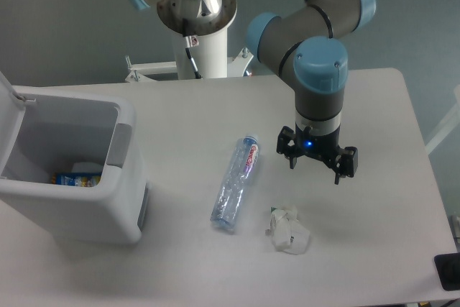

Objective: Place the trash in the trash can
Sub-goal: 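Move the gripper over the clear plastic bottle and lower it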

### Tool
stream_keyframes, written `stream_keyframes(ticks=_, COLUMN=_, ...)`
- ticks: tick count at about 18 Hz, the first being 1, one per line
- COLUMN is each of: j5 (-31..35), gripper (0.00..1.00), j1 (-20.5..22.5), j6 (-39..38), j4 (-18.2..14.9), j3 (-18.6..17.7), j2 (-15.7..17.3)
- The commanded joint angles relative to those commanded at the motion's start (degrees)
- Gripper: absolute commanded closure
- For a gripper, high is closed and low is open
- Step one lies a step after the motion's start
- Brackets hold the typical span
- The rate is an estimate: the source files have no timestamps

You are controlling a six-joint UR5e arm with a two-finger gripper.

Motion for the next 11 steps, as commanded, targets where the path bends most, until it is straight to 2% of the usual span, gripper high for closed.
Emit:
stream_keyframes(ticks=5, j5=-1.0, gripper=0.00, j1=-0.4, j6=-2.4, j4=1.2, j3=-2.0, j2=0.2)
stream_keyframes(ticks=8, j5=-2.0, gripper=0.00, j1=-3.9, j6=-10.8, j4=4.8, j3=-4.0, j2=-0.7)
stream_keyframes(ticks=11, j5=-1.6, gripper=0.00, j1=-7.8, j6=-15.7, j4=4.9, j3=-3.5, j2=-2.3)
